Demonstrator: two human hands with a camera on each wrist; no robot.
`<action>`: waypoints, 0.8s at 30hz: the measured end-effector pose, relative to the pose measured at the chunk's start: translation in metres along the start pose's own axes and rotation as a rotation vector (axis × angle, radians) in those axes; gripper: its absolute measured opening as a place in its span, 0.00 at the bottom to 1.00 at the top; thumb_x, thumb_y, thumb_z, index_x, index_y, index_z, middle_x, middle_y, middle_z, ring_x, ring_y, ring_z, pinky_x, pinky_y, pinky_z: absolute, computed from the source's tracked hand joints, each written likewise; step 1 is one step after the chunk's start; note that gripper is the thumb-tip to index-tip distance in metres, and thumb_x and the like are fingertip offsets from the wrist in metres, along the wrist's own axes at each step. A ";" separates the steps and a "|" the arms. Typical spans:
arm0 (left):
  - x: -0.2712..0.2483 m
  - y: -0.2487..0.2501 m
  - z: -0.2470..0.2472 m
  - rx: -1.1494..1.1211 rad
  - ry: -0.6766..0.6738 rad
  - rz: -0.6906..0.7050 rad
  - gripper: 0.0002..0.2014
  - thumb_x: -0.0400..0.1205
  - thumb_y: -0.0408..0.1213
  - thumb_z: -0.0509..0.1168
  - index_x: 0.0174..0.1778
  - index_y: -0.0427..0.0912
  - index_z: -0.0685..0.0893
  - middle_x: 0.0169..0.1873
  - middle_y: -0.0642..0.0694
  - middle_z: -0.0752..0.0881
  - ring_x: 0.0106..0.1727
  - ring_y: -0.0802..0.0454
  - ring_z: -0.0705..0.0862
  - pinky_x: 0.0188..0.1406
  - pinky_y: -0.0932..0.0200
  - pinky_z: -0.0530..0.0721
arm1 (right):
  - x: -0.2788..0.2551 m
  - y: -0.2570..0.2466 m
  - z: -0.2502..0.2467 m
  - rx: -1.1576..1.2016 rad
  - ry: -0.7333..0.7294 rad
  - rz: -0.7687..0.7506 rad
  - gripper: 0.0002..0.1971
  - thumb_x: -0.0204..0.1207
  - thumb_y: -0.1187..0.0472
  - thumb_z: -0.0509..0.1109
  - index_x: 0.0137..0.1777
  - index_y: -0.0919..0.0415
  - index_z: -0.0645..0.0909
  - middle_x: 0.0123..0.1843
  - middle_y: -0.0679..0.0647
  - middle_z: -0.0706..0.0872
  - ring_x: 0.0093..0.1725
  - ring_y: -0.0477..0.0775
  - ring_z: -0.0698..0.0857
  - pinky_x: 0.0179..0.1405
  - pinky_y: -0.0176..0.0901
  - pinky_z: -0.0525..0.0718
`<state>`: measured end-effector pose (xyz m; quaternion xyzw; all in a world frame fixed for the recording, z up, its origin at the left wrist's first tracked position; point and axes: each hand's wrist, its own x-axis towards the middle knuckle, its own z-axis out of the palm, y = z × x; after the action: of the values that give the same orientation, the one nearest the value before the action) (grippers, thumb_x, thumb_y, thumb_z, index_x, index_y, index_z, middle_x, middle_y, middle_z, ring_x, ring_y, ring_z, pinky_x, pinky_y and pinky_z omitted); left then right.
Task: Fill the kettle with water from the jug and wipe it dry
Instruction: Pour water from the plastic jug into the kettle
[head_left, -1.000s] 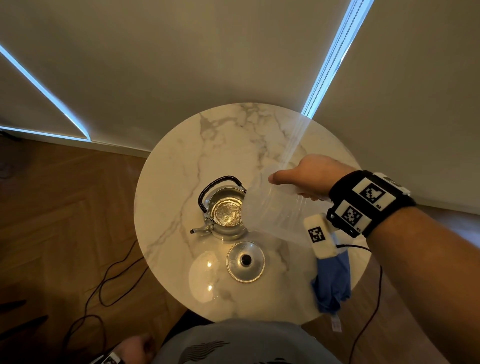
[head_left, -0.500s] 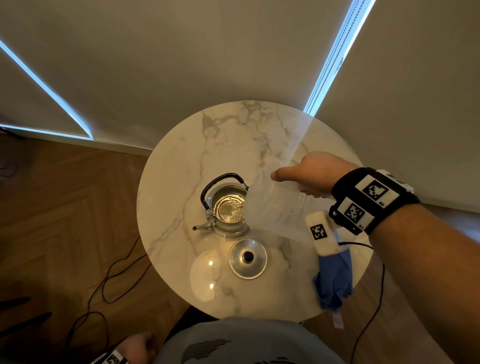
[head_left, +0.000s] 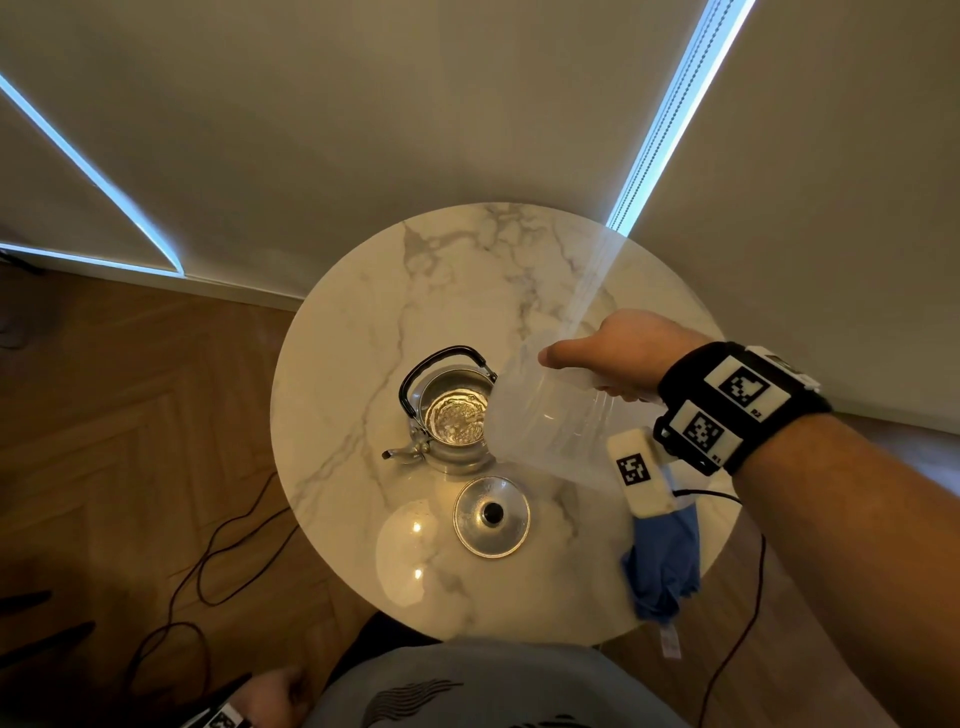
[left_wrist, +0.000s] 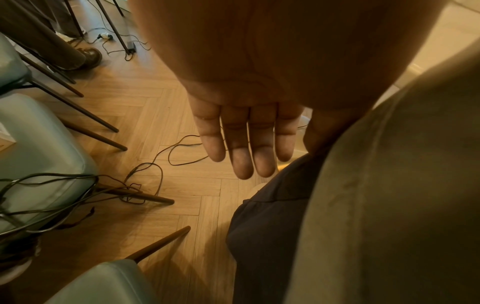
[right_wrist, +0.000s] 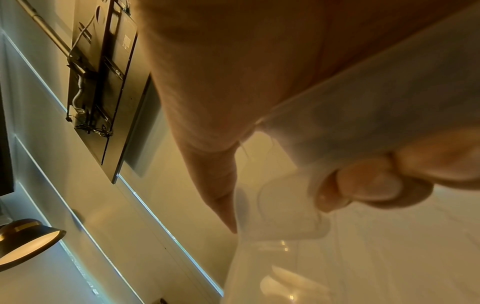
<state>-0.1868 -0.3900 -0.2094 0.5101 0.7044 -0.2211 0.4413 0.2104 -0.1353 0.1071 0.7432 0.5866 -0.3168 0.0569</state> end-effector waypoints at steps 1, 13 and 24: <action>-0.006 0.002 -0.001 0.023 -0.058 0.006 0.20 0.86 0.46 0.56 0.70 0.40 0.78 0.68 0.47 0.83 0.70 0.54 0.81 0.66 0.67 0.77 | 0.000 0.000 0.000 0.005 0.001 -0.002 0.31 0.73 0.29 0.70 0.35 0.61 0.84 0.28 0.52 0.84 0.28 0.51 0.82 0.28 0.41 0.75; -0.021 0.018 -0.007 0.036 0.039 0.005 0.16 0.84 0.47 0.59 0.65 0.47 0.83 0.62 0.50 0.87 0.65 0.53 0.84 0.64 0.64 0.79 | 0.001 0.003 0.002 -0.008 0.026 -0.018 0.32 0.73 0.29 0.69 0.36 0.61 0.85 0.30 0.52 0.86 0.29 0.51 0.83 0.30 0.41 0.76; -0.036 0.132 -0.100 0.052 0.162 0.440 0.05 0.75 0.59 0.63 0.39 0.65 0.77 0.41 0.60 0.88 0.43 0.65 0.86 0.48 0.63 0.86 | 0.003 0.030 0.010 0.161 0.035 0.009 0.34 0.68 0.26 0.70 0.37 0.62 0.89 0.32 0.56 0.91 0.35 0.56 0.89 0.40 0.47 0.86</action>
<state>-0.1028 -0.2828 -0.1095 0.6787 0.6033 -0.0958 0.4077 0.2337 -0.1464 0.0887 0.7534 0.5568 -0.3496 -0.0119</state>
